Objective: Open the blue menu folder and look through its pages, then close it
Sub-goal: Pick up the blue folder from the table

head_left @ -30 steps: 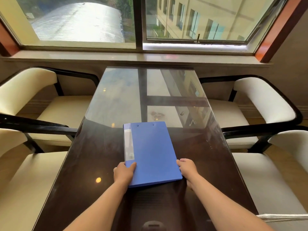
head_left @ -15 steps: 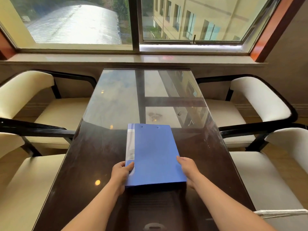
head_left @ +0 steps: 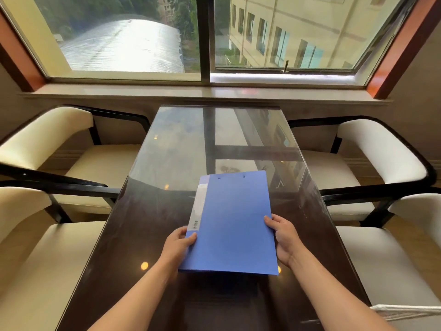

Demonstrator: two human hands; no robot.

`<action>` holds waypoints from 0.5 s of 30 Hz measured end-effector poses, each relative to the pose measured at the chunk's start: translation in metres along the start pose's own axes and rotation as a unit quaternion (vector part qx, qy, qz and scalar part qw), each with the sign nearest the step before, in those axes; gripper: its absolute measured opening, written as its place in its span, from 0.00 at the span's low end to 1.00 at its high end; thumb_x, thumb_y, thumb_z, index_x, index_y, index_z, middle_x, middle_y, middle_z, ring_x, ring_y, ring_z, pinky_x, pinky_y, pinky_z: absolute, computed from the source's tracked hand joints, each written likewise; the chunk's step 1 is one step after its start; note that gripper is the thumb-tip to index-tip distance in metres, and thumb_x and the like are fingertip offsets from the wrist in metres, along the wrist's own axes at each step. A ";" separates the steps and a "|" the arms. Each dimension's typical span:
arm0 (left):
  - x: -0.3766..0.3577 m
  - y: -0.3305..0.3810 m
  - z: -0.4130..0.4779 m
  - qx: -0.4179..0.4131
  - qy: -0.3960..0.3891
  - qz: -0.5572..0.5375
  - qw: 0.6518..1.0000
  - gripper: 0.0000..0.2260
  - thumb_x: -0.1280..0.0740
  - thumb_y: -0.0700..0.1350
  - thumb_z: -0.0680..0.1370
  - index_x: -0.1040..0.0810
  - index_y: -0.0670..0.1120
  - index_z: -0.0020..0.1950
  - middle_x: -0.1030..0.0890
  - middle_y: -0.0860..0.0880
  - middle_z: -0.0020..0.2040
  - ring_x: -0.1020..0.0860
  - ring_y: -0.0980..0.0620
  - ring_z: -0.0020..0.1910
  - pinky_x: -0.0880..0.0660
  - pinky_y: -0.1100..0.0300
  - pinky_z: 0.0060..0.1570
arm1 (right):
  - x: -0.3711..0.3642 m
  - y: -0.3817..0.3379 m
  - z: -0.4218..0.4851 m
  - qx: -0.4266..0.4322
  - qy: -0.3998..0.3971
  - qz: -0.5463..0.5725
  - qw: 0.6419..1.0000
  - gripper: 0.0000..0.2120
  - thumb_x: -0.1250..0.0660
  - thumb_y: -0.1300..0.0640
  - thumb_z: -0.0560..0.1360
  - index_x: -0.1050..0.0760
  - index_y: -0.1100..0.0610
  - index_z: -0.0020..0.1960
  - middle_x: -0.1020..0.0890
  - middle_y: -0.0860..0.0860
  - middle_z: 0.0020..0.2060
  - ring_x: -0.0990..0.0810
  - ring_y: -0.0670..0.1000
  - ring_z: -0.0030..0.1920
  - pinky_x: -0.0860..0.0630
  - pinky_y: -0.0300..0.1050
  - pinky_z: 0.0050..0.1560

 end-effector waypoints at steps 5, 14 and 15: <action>-0.004 0.039 -0.013 -0.111 0.040 0.150 0.982 0.26 0.30 0.45 0.76 0.32 0.48 0.73 0.24 0.48 0.59 0.24 0.47 0.59 0.30 0.58 0.56 | -0.008 -0.015 -0.007 0.019 0.020 0.002 1.000 0.10 0.36 0.59 0.81 0.18 0.62 0.53 0.13 0.60 0.49 0.13 0.61 0.45 0.17 0.55 0.40; -0.024 0.038 -0.038 -0.217 -0.117 0.372 0.895 0.57 0.22 0.68 0.56 0.48 0.59 0.79 0.57 0.54 0.80 0.54 0.54 0.79 0.44 0.49 0.75 | -0.001 -0.018 -0.012 0.006 0.046 0.045 0.998 0.10 0.36 0.59 0.80 0.19 0.63 0.55 0.14 0.61 0.50 0.15 0.65 0.49 0.17 0.59 0.41; -0.026 0.038 -0.039 -0.224 -0.119 0.382 0.889 0.59 0.23 0.69 0.55 0.48 0.59 0.79 0.57 0.53 0.80 0.54 0.53 0.79 0.44 0.49 0.75 | -0.001 -0.018 -0.012 0.005 0.046 0.046 0.998 0.10 0.36 0.59 0.80 0.19 0.63 0.55 0.14 0.62 0.51 0.15 0.65 0.49 0.17 0.60 0.42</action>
Point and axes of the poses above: each hand's wrist, its own z-axis towards the middle knuckle, its own x-axis out of the back of the hand, y = z × x, the point moved 7 cm from there along z, towards the middle knuckle
